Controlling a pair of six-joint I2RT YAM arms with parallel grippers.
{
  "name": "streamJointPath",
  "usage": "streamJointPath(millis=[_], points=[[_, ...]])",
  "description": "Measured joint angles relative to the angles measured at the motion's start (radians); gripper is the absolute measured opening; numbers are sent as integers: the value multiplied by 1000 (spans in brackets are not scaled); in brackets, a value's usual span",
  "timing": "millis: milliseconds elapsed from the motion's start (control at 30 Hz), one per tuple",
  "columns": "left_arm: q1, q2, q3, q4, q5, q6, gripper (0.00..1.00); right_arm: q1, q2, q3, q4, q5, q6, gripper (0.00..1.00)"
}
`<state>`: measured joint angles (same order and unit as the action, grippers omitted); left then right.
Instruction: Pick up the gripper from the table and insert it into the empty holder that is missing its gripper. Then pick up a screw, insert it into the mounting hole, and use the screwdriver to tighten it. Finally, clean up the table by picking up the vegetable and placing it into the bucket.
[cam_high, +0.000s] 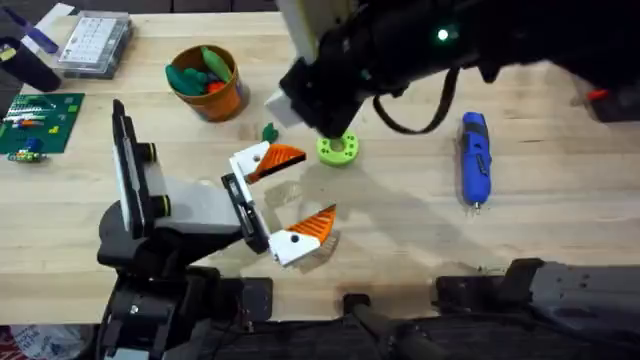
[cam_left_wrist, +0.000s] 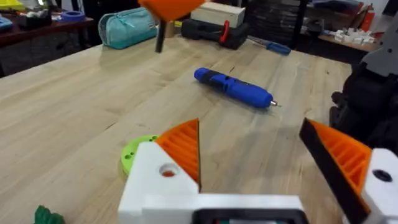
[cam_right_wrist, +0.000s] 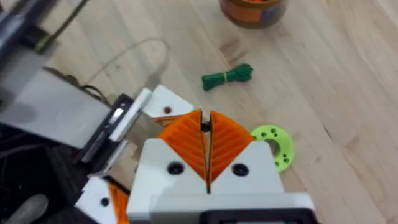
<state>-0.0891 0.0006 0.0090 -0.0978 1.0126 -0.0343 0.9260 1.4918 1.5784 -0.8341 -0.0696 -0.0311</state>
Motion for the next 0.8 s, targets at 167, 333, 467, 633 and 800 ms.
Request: streamJointPath(millis=[167, 333, 467, 633, 800], points=[[0, 0, 0, 0, 0, 0, 986, 73, 0, 25, -19, -2, 0, 4], [0, 0, 0, 0, 0, 0, 986, 140, 0, 26, -20, -3, 0, 4], [0, 0, 0, 0, 0, 0, 986, 170, 0, 26, -20, -3, 0, 4], [0, 0, 0, 0, 0, 0, 986, 170, 1, 26, -20, -3, 0, 4], [0, 0, 0, 0, 0, 0, 986, 170, 1, 27, -19, -3, 0, 4]])
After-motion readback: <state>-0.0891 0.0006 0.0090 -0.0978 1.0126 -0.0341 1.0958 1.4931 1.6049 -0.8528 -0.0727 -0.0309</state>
